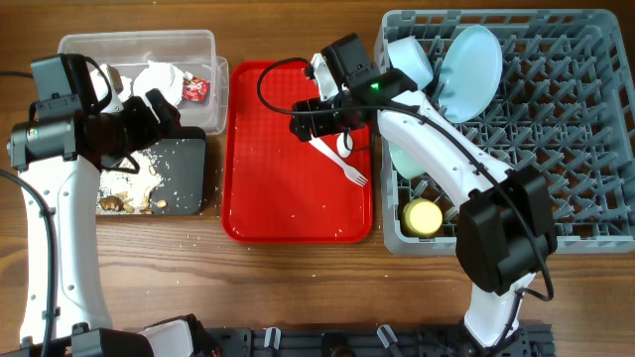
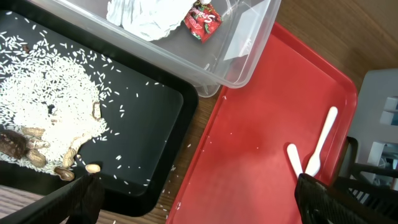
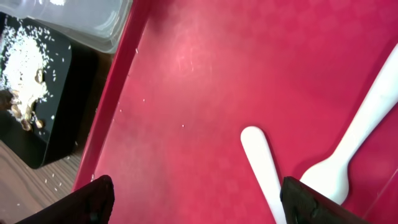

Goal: Sort waste into correct bins and load items into the dishwasher rack
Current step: 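Move the right gripper to the white spoon and grasp it, then carry the white spoon into the rack and release it, then move the right gripper to the white fork and grasp it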

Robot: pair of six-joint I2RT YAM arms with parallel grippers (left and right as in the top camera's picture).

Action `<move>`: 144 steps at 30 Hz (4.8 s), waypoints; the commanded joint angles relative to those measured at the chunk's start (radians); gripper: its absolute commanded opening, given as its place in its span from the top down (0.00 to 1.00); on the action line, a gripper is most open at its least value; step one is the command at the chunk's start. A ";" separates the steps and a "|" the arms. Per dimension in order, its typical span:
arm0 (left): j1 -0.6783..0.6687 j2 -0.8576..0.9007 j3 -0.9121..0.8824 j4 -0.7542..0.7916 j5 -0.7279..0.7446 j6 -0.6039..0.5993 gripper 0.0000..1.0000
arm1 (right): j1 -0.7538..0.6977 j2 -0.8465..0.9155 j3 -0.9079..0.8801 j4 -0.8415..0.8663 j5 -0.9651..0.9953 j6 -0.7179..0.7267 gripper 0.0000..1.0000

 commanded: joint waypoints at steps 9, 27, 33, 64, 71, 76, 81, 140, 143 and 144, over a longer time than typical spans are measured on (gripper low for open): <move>0.003 -0.015 0.011 0.000 -0.002 -0.001 0.00 | 0.004 0.073 -0.001 0.014 0.236 0.235 0.23; 0.003 -0.015 0.011 0.000 -0.002 -0.001 0.00 | -0.002 0.183 -0.034 -0.092 0.338 0.482 0.41; 0.003 -0.015 0.011 0.000 -0.002 -0.001 0.00 | -0.018 0.200 -0.057 -0.080 0.343 0.526 0.50; 0.003 -0.015 0.011 0.000 -0.002 -0.001 0.00 | -0.018 0.188 0.043 0.034 0.251 0.148 0.96; 0.003 -0.015 0.011 0.000 -0.002 -0.001 0.00 | -0.018 -0.047 0.058 0.015 0.213 -0.142 0.96; 0.003 -0.015 0.011 0.000 -0.002 -0.001 0.00 | -0.029 -0.249 0.058 -0.116 0.456 -0.166 0.96; 0.003 -0.015 0.011 0.000 -0.002 -0.001 0.00 | -0.116 -0.372 0.056 -0.415 0.609 -0.167 0.96; 0.003 -0.015 0.011 0.000 -0.002 -0.001 0.00 | 0.035 -0.156 -0.031 -0.142 0.124 -0.402 0.00; 0.003 -0.015 0.011 0.000 -0.002 -0.001 0.00 | 0.035 -0.155 -0.031 -0.113 0.090 -0.402 0.00; 0.003 -0.015 0.011 0.000 -0.002 -0.001 0.00 | 0.035 -0.154 -0.031 -0.106 0.078 -0.403 0.00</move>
